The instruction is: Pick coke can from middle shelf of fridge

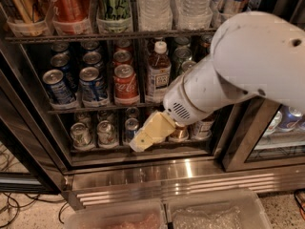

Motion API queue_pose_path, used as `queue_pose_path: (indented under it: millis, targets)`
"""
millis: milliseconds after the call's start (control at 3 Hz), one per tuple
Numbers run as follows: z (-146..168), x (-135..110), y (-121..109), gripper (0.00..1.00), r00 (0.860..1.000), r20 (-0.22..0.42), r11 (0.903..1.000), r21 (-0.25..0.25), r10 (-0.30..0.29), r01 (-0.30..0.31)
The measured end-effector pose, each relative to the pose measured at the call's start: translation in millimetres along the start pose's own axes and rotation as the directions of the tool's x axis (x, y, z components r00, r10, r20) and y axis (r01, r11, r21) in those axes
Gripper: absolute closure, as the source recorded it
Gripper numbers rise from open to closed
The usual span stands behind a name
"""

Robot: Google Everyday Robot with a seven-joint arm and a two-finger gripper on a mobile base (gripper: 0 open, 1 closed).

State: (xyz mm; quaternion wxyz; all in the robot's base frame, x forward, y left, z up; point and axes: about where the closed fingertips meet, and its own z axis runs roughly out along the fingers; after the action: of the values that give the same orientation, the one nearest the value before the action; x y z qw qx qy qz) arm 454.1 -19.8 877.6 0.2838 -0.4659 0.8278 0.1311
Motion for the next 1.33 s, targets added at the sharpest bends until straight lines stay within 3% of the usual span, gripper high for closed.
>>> queue_pose_path:
  millis: [333,667,1000,1333]
  targets:
    - [2,-5,13,0.0,0.996,0.071,0.994,0.094,0.05,-0.057]
    - [7,-7,16,0.0,0.98,0.172,0.9806,0.153,0.096,-0.123]
    - [2,-22,5,0.0,0.967,0.239,0.9714,0.196,0.086,-0.135]
    - [2,-22,5,0.0,0.967,0.239,0.9714,0.196,0.086,-0.135]
